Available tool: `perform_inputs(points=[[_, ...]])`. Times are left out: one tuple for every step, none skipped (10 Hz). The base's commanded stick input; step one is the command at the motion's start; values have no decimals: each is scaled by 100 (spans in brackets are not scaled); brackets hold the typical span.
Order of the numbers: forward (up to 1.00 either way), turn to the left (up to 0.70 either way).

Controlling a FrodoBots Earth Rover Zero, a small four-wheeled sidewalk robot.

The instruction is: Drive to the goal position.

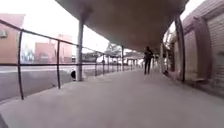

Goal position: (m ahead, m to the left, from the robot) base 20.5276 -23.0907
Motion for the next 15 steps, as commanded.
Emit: perform_inputs(points=[[70, 0], [70, 0], [70, 0], [70, 0], [70, 0], [70, 0], [70, 0], [70, 0], [70, 0], [70, 0], [70, 0], [70, 0], [70, 0], [70, 0], [70, 0]])
